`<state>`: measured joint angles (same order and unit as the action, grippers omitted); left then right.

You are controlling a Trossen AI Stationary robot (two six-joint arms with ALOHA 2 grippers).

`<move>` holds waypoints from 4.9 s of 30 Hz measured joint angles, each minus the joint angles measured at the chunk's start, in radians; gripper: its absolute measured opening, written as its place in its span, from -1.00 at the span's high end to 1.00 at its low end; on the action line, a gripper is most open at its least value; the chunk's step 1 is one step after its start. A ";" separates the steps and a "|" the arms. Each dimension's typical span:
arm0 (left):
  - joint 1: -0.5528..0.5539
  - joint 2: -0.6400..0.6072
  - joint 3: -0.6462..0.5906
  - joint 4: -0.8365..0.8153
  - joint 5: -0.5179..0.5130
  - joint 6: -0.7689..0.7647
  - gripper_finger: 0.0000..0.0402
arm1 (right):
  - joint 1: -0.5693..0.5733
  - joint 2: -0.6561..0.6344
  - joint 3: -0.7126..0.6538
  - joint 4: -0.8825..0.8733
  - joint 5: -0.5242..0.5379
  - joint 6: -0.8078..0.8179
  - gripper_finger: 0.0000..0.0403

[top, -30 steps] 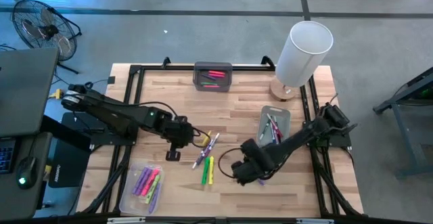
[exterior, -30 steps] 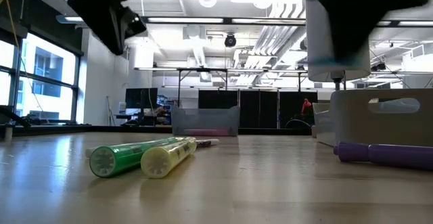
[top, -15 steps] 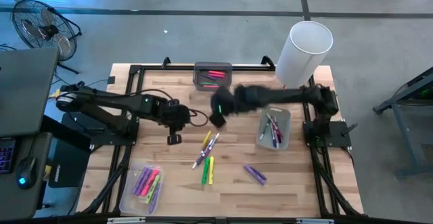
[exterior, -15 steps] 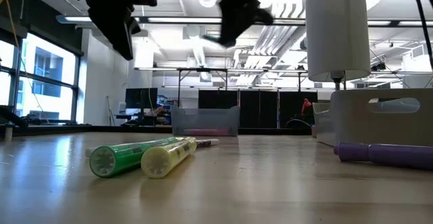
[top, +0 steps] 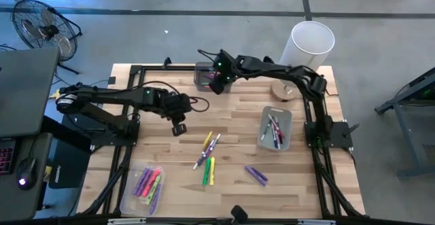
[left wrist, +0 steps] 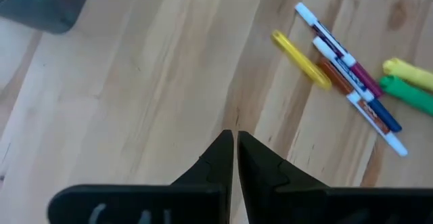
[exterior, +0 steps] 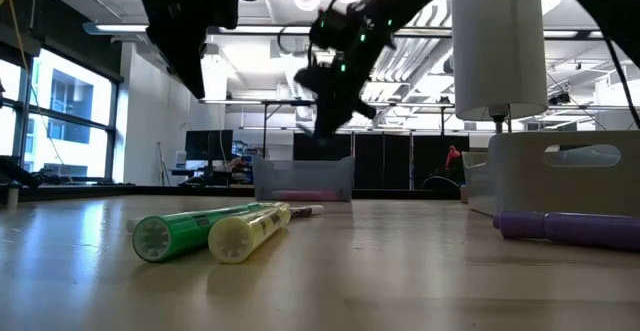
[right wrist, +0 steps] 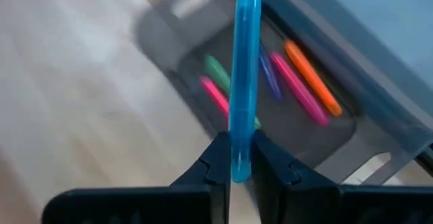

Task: Pick & Place Markers
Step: Put the blue pen into the black bin, then put the yellow pen into the black bin

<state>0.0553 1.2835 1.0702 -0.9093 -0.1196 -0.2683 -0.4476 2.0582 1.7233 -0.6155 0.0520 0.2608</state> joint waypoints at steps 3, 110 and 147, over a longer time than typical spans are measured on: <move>0.006 0.000 0.000 0.000 -0.001 -0.032 0.92 | -0.016 0.030 0.000 -0.002 0.002 0.000 0.78; -0.082 0.617 0.180 0.306 -0.097 -0.585 0.14 | 1.168 -1.170 -0.986 0.012 0.539 0.798 1.00; -0.110 0.664 0.183 0.259 -0.042 -0.438 0.87 | 1.167 -1.170 -0.985 0.017 0.597 0.769 1.00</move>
<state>-0.0547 1.9476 1.2530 -0.6498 -0.1618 -0.7060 0.7197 0.8886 0.7383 -0.5982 0.6487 1.0299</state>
